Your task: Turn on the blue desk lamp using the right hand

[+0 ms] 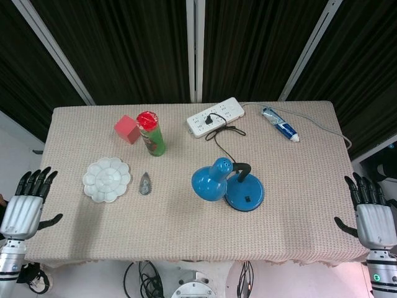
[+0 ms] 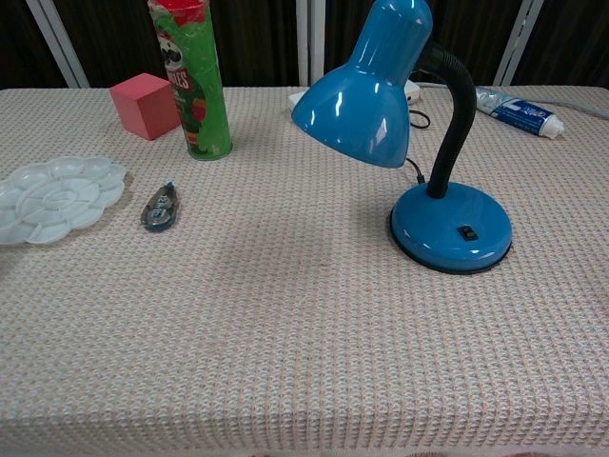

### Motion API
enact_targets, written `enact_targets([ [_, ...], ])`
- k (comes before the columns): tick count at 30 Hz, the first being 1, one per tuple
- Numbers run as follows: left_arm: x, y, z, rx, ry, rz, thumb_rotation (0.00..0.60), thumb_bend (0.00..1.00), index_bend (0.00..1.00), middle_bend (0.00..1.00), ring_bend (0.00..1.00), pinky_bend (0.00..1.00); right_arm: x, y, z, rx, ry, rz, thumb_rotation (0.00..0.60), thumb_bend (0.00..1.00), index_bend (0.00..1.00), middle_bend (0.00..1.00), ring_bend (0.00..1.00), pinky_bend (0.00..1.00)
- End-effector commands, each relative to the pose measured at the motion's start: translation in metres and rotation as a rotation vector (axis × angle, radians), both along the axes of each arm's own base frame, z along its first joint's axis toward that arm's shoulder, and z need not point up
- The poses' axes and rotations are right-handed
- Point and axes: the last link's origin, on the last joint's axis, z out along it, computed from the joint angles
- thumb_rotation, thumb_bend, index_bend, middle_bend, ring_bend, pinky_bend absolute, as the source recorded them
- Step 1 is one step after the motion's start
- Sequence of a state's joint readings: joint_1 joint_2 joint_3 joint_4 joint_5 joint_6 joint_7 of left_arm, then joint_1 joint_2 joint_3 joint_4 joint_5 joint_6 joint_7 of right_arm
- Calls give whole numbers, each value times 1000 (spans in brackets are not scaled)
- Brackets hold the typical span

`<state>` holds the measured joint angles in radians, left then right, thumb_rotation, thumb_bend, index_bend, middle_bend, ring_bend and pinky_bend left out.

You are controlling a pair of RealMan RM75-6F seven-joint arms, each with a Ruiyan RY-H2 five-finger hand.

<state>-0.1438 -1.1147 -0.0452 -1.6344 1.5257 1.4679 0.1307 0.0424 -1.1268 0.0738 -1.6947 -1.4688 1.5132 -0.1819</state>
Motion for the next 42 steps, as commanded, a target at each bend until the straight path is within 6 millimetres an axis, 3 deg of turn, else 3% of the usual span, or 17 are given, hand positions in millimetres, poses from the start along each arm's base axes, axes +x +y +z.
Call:
enact_targets([
  [1, -1, 0, 0, 2, -8, 5, 600, 91, 0, 0, 0, 0, 0, 0, -2, 11, 4, 0, 600, 80, 0, 0, 0, 0],
  [11, -1, -2, -4, -11, -7, 8, 600, 91, 0, 0, 0, 0, 1, 5, 1, 18, 3, -7, 600, 83, 0, 0, 0, 0],
  [18, -1, 0, -2, -7, -12, 8, 600, 91, 0, 0, 0, 0, 2, 5, -10, 76, 4, -7, 600, 181, 0, 0, 0, 0],
  [22, 0, 1, -6, -4, -16, 0, 600, 91, 0, 0, 0, 0, 6, 3, -14, 143, -1, 3, 600, 159, 0, 9, 0, 0],
  [23, 1, 2, -9, -9, -19, -2, 600, 91, 0, 0, 0, 0, 9, 1, -15, 161, -2, 12, 600, 130, 0, 48, 18, 9],
  [24, 1, 3, -10, -12, -20, -3, 600, 91, 0, 0, 0, 0, 11, -1, -15, 169, -5, 20, 600, 101, 0, 149, 91, 91],
  [28, 2, 3, -17, -29, -22, -5, 600, 91, 0, 0, 0, 0, 24, -7, -22, 230, -37, 64, 600, 77, 0, 707, 542, 569],
  [30, 1, 3, -19, -34, -19, 1, 600, 91, 0, 0, 0, 0, 30, -9, -29, 267, -19, 93, 600, 78, 0, 821, 644, 649],
  [34, -2, 1, -19, -33, -20, 15, 600, 91, 0, 0, 0, 0, 43, -10, -47, 348, -17, 116, 600, 82, 0, 933, 758, 741],
  [38, -3, 0, -16, -26, -21, 15, 600, 91, 0, 0, 0, 0, 58, -12, -70, 459, -17, 133, 600, 130, 0, 967, 793, 777],
  [42, -6, -2, -16, -30, -22, 22, 600, 91, 0, 0, 0, 0, 65, -18, -90, 552, -10, 121, 600, 291, 0, 973, 799, 784],
])
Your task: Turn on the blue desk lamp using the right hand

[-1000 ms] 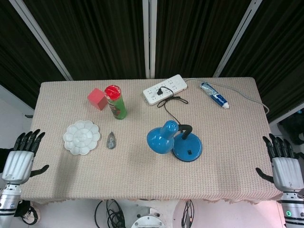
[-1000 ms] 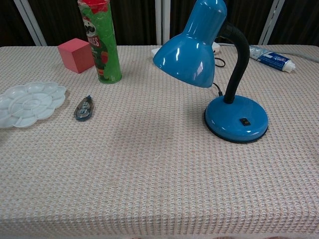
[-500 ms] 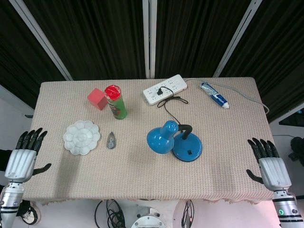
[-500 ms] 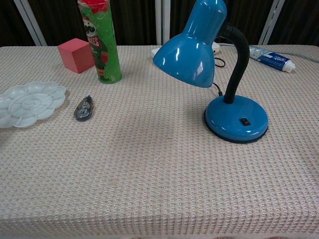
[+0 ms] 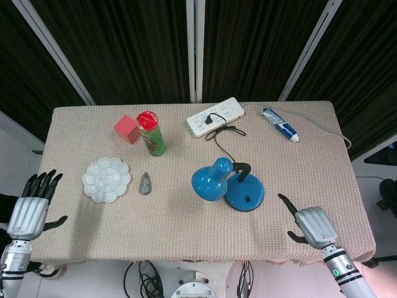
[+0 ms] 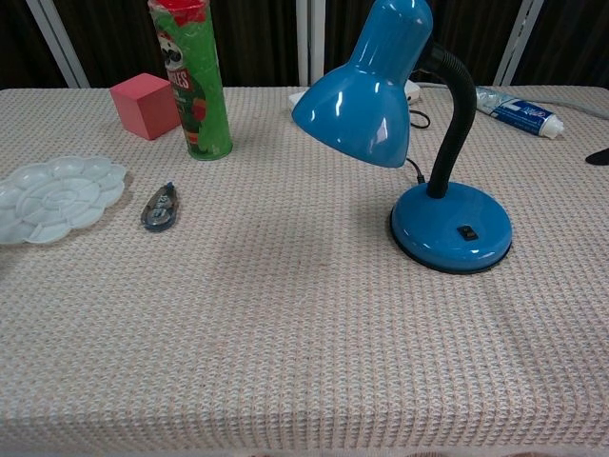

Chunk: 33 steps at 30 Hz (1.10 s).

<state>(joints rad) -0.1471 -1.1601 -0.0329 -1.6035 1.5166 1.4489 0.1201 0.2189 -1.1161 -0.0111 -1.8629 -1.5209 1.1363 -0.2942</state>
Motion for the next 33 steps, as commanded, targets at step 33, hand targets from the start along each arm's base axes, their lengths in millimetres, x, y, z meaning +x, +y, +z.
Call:
enact_targets([
  [33, -7, -2, 4, 2, -18, 17, 600, 91, 0, 0, 0, 0, 30, -36, -68, 233, 22, -69, 600, 329, 0, 973, 799, 784],
])
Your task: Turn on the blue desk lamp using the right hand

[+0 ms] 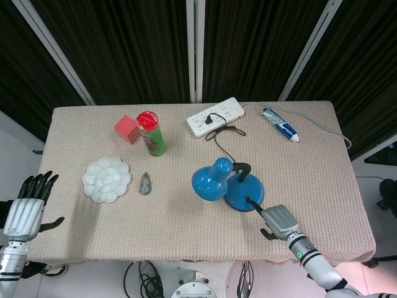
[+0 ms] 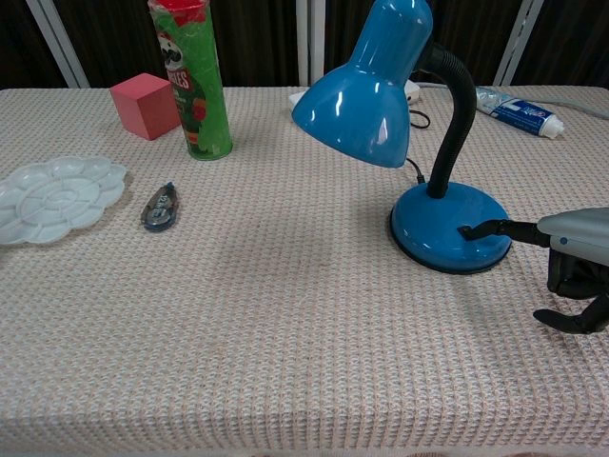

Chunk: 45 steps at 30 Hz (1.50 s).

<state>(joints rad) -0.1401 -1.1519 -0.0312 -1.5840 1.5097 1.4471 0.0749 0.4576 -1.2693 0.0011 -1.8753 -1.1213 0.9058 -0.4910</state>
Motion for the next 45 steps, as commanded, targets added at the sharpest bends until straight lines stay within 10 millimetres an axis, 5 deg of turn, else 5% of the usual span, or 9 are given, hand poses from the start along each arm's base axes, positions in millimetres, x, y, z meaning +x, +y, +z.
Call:
enact_targets([
  [1, 0, 0, 0, 2, 0, -2, 600, 91, 0, 0, 0, 0, 1, 0, 0, -3, -3, 3, 600, 329, 0, 973, 799, 784],
  [31, -1, -1, 1, 5, -2, 2, 600, 90, 0, 0, 0, 0, -4, 5, -6, 1, 26, -4, 600, 329, 0, 973, 799, 785],
  [41, 0, -1, 2, 7, -2, 1, 600, 91, 0, 0, 0, 0, -8, 4, 51, -293, -65, 44, 600, 286, 0, 970, 791, 771],
  [43, 1, -1, 2, 7, -2, 0, 600, 91, 0, 0, 0, 0, -19, 7, 66, -400, -85, 59, 600, 244, 0, 878, 719, 715],
  [45, 2, -2, 3, 5, -1, 0, 600, 91, 0, 0, 0, 0, -40, 16, 85, -527, -47, 76, 600, 197, 0, 640, 507, 549],
])
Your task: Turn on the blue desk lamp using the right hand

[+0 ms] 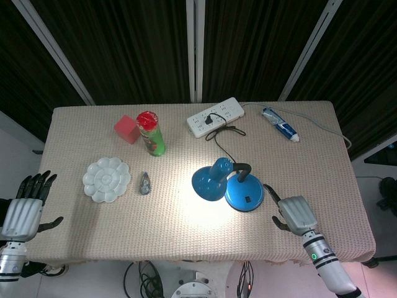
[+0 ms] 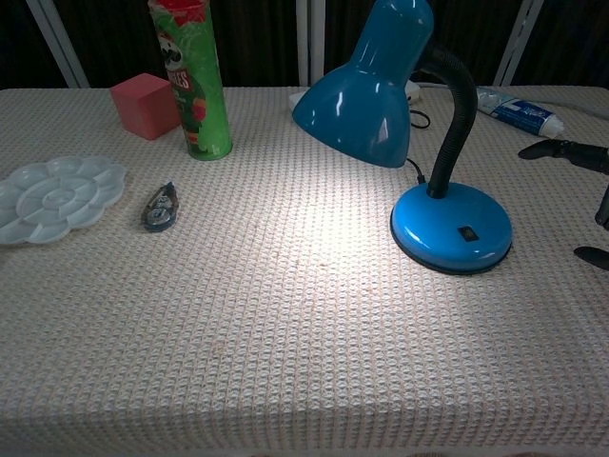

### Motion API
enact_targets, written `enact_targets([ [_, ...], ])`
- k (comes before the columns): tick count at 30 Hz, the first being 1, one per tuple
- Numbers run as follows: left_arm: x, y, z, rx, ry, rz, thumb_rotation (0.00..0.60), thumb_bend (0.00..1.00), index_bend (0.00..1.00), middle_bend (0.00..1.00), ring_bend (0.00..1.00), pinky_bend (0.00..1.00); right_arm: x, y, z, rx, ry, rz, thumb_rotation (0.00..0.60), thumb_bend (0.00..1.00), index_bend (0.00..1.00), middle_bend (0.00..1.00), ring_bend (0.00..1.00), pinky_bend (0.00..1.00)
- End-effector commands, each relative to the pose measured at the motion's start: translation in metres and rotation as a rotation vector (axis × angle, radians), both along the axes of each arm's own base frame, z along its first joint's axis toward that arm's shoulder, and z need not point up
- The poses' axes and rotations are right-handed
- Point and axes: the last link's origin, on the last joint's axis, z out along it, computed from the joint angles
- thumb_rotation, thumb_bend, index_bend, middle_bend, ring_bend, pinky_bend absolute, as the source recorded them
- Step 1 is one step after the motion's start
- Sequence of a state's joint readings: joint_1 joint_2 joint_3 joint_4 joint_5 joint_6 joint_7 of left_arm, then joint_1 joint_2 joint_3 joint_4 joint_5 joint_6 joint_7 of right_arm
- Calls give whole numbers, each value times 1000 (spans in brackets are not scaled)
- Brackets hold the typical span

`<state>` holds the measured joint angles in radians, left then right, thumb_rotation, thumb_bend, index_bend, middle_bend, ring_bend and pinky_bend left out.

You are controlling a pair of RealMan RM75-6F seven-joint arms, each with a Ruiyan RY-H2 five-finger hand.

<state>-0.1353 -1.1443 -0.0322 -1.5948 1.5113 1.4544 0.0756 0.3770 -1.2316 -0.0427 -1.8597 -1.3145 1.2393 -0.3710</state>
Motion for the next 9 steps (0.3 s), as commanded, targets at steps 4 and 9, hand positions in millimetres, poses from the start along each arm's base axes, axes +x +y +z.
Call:
enact_targets([
  [4, 1, 0, 3, 0, 10, 3, 600, 91, 0, 0, 0, 0, -56, 24, 62, -364, 35, -9, 600, 90, 0, 62, 37, 209],
  [9, 1, 1, 6, 7, 13, 6, 600, 91, 0, 0, 0, 0, -84, 35, 79, -445, 23, -91, 600, 0, 0, 0, 0, 0],
])
